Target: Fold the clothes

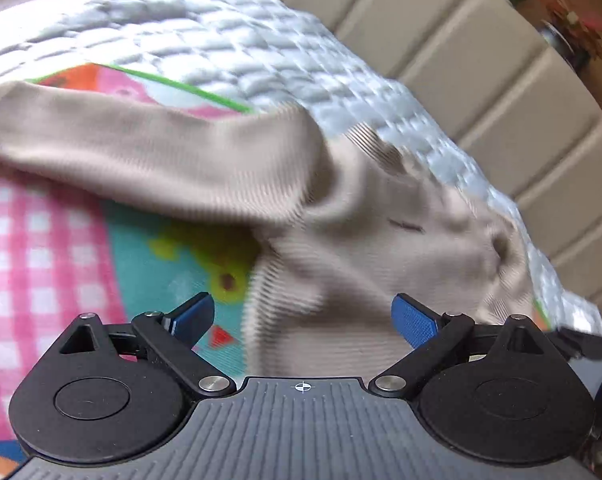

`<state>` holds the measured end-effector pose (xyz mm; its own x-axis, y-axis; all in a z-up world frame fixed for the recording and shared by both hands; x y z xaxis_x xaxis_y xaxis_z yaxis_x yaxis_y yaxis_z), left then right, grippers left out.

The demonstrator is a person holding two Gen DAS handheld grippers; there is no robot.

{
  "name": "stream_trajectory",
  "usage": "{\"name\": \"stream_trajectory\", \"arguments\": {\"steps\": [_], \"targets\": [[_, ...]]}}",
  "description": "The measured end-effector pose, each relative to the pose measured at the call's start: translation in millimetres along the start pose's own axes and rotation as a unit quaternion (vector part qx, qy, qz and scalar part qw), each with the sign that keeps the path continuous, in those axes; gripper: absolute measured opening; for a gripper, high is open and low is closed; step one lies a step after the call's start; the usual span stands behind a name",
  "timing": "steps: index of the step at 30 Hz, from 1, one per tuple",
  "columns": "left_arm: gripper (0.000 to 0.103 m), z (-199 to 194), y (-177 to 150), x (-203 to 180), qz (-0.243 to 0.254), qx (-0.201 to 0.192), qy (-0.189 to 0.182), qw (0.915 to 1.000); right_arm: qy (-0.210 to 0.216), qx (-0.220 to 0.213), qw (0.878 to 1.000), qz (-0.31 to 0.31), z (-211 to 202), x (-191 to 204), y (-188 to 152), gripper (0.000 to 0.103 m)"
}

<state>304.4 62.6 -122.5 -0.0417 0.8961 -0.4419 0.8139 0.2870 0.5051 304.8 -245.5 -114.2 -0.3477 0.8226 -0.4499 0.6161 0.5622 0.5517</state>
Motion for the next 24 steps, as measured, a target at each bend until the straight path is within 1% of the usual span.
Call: {"name": "stream_trajectory", "arguments": {"steps": [2, 3, 5, 6, 8, 10, 17, 21, 24], "targets": [[0.099, -7, 11, 19, -0.041, -0.017, 0.011, 0.9989, -0.017, -0.046, 0.998, 0.033, -21, -33, 43, 0.01], [0.099, -9, 15, 27, -0.068, -0.019, 0.008, 0.9975, -0.025, -0.071, 0.996, 0.053, -33, -51, 67, 0.009], [0.099, -12, 20, 43, -0.11, -0.021, 0.005, 0.9937, -0.029, -0.123, 0.987, 0.102, -62, -84, 116, 0.009], [0.099, -13, 21, 48, -0.12, -0.023, 0.009, 0.9925, -0.025, -0.148, 0.981, 0.125, -76, -97, 139, 0.009], [0.099, -15, 24, 56, -0.129, -0.029, 0.023, 0.9909, -0.004, -0.19, 0.969, 0.159, -101, -110, 177, 0.009], [0.099, -17, 27, 62, -0.133, -0.037, 0.037, 0.9897, 0.023, -0.214, 0.962, 0.17, -115, -105, 203, 0.004], [0.099, -28, 34, 84, -0.174, -0.052, 0.045, 0.9823, 0.101, -0.198, 0.962, 0.155, -91, -26, 230, 0.004], [0.099, -30, 36, 96, -0.196, -0.054, 0.042, 0.9782, 0.117, -0.18, 0.966, 0.142, -67, 18, 224, 0.004], [0.099, -29, 36, 101, -0.207, -0.052, 0.041, 0.9762, 0.127, -0.179, 0.964, 0.148, -59, 38, 222, 0.005]]}}
Point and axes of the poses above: each gripper's, at about its wrist camera, not at the fingertips, and z roughly the way its jaws point, x to its left, y to its top, the point moved 7 cm from there along z, roughly the way its jaws point, and after that the axes turned 2 degrees about z, right-handed, at the moved point
